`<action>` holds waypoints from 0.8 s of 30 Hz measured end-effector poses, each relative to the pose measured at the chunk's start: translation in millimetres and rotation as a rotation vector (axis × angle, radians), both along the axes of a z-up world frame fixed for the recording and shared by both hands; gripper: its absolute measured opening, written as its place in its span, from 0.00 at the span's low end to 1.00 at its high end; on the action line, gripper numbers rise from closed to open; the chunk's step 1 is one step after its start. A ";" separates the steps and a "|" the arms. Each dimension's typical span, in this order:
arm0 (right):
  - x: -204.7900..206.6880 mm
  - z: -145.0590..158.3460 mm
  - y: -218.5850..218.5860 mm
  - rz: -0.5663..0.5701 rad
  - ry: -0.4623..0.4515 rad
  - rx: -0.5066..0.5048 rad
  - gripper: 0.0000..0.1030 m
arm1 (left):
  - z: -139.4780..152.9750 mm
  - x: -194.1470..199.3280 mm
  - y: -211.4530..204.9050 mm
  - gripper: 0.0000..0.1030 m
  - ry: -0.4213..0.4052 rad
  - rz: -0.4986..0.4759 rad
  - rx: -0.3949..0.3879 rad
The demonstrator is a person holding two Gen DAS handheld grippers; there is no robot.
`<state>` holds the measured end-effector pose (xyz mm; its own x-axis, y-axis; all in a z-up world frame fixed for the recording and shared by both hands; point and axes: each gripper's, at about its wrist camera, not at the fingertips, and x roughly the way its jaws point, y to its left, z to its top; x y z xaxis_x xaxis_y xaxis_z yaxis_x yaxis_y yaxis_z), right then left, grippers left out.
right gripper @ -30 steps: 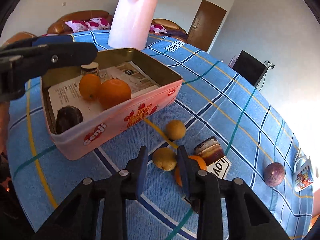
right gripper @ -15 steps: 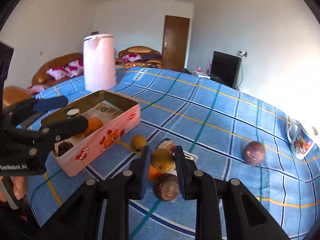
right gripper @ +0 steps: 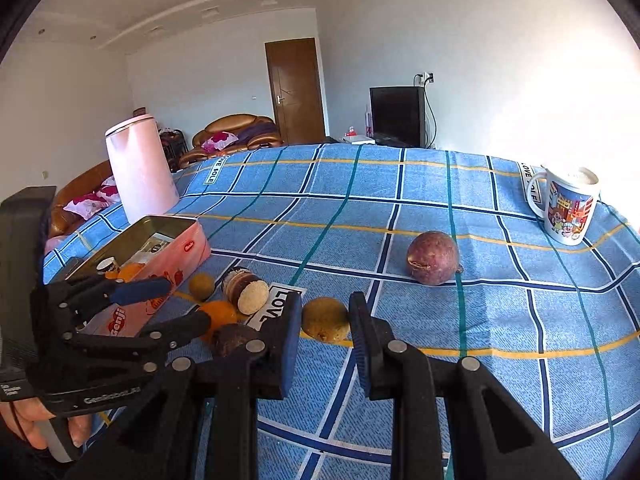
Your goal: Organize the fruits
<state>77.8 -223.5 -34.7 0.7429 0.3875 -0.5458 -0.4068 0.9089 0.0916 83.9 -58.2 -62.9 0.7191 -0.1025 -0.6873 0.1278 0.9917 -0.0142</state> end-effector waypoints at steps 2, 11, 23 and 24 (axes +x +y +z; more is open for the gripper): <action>-1.4 -0.5 -1.0 0.005 -0.006 0.002 0.25 | 2.2 1.7 -2.1 0.57 0.002 0.003 0.006; -1.0 -1.6 -4.1 0.006 -0.003 0.019 0.25 | -12.4 21.3 -6.9 0.35 0.115 -0.046 -0.106; -9.6 2.9 -4.6 0.026 -0.052 0.030 0.25 | 2.7 6.4 -1.7 0.35 0.004 -0.025 -0.113; -11.1 3.6 -4.6 0.029 -0.060 0.033 0.25 | 4.5 4.6 -1.8 0.35 -0.010 -0.021 -0.106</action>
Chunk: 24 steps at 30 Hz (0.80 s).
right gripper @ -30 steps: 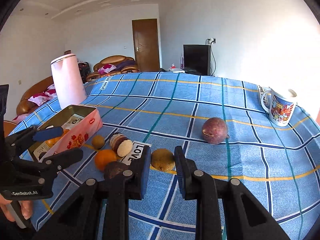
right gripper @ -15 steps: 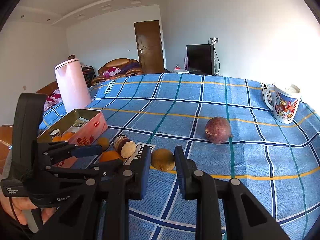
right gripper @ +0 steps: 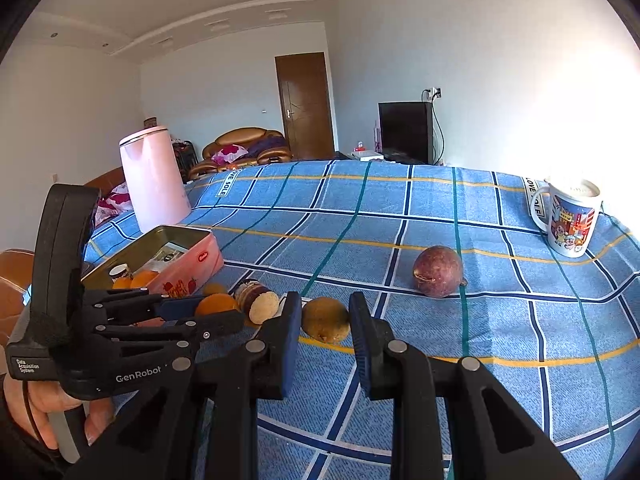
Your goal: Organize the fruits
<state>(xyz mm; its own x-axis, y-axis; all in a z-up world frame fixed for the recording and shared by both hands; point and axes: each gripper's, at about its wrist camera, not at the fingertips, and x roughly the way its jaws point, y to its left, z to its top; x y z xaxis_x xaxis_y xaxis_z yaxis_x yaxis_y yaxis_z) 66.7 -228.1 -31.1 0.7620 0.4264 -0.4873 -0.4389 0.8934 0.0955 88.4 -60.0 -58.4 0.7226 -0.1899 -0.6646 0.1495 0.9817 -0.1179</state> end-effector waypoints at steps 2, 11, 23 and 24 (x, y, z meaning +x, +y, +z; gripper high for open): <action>-2.9 1.7 -0.5 0.005 -0.016 0.005 0.25 | 3.1 -3.4 -0.7 0.35 -0.025 0.005 0.011; -11.9 6.5 -2.7 0.015 -0.068 0.024 0.25 | 14.0 -17.2 -2.3 0.35 -0.127 0.029 0.049; -19.6 9.6 -3.8 0.018 -0.114 0.034 0.25 | 19.8 -27.0 -2.7 0.35 -0.195 0.047 0.064; -20.2 9.8 -3.8 0.019 -0.118 0.034 0.25 | 20.2 -27.8 -2.9 0.35 -0.201 0.048 0.066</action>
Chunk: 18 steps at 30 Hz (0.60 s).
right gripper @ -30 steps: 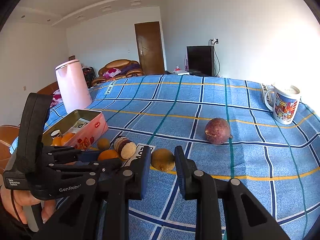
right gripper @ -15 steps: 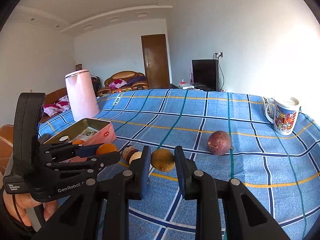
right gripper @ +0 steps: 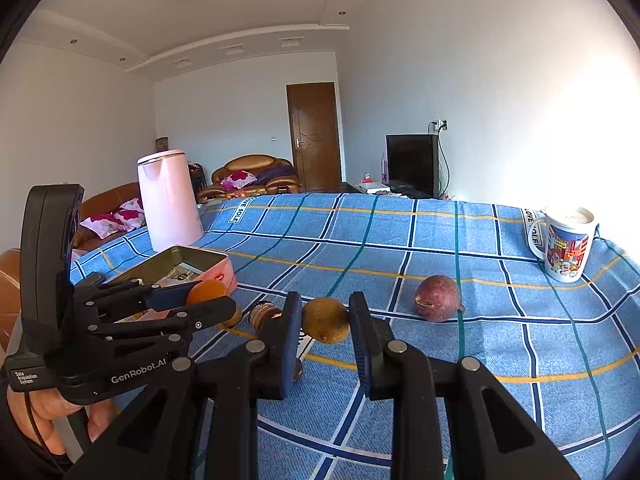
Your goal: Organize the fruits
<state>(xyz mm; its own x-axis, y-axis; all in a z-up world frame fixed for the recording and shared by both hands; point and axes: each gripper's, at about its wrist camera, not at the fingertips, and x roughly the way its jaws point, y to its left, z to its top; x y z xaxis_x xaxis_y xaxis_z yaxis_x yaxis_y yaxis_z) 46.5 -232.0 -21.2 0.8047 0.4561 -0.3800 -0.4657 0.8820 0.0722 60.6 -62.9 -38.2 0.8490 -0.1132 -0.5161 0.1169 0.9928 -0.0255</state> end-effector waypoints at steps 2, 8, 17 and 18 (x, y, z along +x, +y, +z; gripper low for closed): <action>-1.3 0.6 0.3 0.000 -0.008 0.000 0.25 | 0.9 -2.0 -0.5 0.35 -0.010 0.002 0.004; -5.5 1.6 0.1 0.002 -0.029 0.000 0.25 | 3.6 -6.3 -0.2 0.35 -0.036 0.011 0.008; -12.6 4.0 0.0 0.005 -0.066 0.002 0.25 | 7.0 -14.6 -1.2 0.35 -0.081 0.019 0.019; -13.3 4.3 0.2 0.005 -0.070 0.001 0.25 | 7.5 -15.7 -1.9 0.35 -0.089 0.021 0.021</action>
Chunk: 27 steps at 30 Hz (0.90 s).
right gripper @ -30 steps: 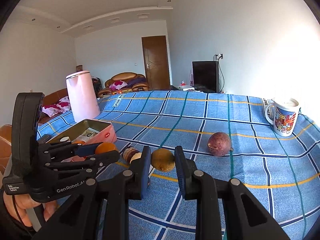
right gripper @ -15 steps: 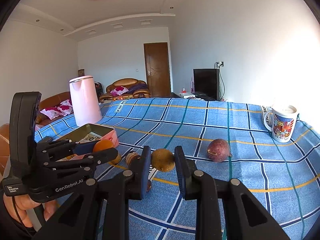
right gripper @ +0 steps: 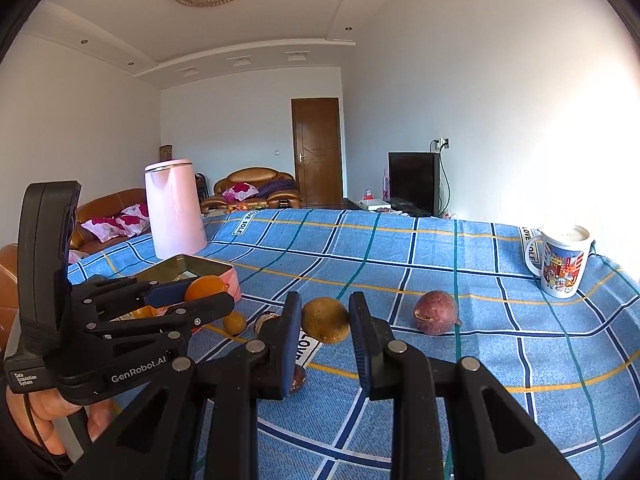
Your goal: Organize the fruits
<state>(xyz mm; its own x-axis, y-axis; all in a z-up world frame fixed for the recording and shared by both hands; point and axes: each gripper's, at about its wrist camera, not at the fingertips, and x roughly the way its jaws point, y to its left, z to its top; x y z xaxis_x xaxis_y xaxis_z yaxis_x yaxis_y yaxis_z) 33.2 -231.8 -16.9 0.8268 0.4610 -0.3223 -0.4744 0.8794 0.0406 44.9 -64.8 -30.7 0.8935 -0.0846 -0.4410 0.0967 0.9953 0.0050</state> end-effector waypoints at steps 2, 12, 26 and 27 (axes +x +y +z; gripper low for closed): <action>-0.9 0.2 0.2 -0.001 -0.007 -0.002 0.25 | 1.0 -1.7 -0.8 0.35 -0.009 0.000 0.005; -3.1 0.7 3.7 -0.001 -0.020 -0.024 0.25 | 4.0 -6.4 -1.9 0.35 -0.036 0.001 0.010; 2.8 3.7 20.0 0.008 -0.010 -0.084 0.25 | 11.0 -8.7 21.0 0.35 -0.049 0.043 -0.013; 2.7 5.5 22.6 0.013 -0.013 -0.086 0.25 | 12.8 -9.1 24.9 0.35 -0.052 0.051 -0.016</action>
<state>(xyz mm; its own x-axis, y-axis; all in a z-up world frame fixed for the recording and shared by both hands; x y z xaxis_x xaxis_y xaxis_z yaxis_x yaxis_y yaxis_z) 35.9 -209.2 -11.5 0.8251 0.4429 -0.3508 -0.4861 0.8729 -0.0414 35.8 -39.9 -18.0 0.9186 -0.0447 -0.3926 0.0457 0.9989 -0.0069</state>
